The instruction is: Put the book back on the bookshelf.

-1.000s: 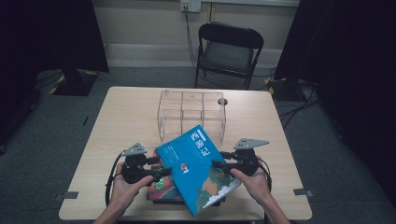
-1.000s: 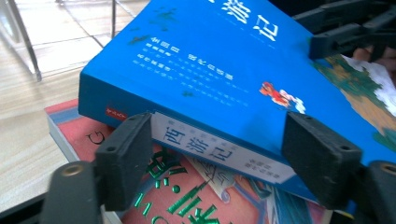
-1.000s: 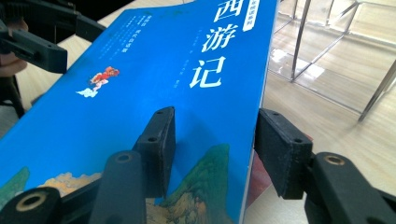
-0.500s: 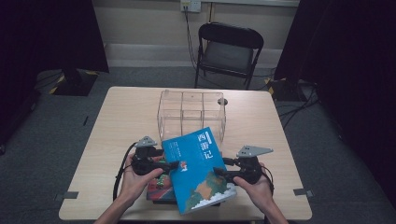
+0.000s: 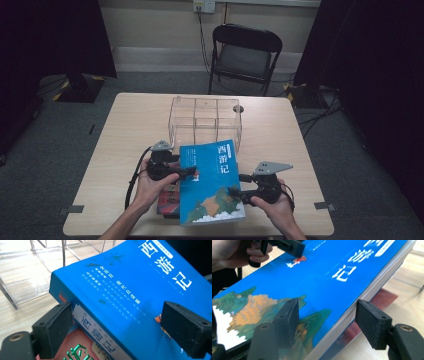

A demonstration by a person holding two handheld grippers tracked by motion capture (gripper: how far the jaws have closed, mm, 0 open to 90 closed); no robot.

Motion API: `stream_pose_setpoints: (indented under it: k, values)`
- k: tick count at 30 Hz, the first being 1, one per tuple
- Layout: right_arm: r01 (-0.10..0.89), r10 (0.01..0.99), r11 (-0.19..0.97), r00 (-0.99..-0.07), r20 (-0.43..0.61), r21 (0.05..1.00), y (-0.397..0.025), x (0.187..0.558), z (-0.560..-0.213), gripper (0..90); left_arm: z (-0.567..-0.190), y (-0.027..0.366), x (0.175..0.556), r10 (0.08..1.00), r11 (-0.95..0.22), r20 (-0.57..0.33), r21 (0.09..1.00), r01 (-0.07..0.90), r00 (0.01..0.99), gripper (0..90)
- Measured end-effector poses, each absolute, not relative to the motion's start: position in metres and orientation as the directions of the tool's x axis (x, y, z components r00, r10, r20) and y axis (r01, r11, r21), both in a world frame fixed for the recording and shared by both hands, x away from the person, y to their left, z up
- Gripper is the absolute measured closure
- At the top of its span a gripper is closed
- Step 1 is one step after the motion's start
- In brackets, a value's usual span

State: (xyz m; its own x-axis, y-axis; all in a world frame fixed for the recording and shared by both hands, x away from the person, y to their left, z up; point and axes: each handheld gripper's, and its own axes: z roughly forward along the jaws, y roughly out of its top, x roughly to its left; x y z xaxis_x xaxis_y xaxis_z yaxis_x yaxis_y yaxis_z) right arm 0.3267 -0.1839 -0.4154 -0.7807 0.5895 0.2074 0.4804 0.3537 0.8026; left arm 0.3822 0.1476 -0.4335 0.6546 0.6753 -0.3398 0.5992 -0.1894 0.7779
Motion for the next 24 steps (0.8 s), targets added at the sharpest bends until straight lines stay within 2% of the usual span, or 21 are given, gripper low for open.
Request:
stream_pose_setpoints:
  k: [4,7,9,12,16,24]
  values:
    - [0.446,0.638,0.336,-0.756,0.149,0.830,-0.180,0.342,-0.411,36.5,-0.431,0.154,0.378,0.656,-0.195,-0.352,0.775,0.601,0.667,20.4]
    - [0.442,0.660,0.334,-0.740,0.128,0.833,-0.170,0.358,-0.406,33.8,-0.432,0.152,0.375,0.652,-0.199,-0.349,0.777,0.597,0.673,18.4]
    - [0.449,0.678,0.339,-0.726,0.116,0.827,-0.165,0.366,-0.405,33.7,-0.434,0.151,0.373,0.643,-0.212,-0.345,0.777,0.592,0.684,11.3]
    - [0.494,0.691,0.307,-0.703,0.165,0.814,-0.165,0.379,-0.407,36.8,-0.434,0.150,0.371,0.639,-0.219,-0.356,0.766,0.605,0.682,10.4]
    - [0.529,0.669,0.264,-0.703,0.243,0.806,-0.172,0.383,-0.419,35.5,-0.434,0.151,0.372,0.629,-0.228,-0.363,0.759,0.610,0.687,9.3]
    - [0.528,0.664,0.257,-0.705,0.249,0.810,-0.170,0.381,-0.423,28.9,-0.437,0.148,0.372,0.642,-0.202,-0.381,0.753,0.627,0.665,6.4]
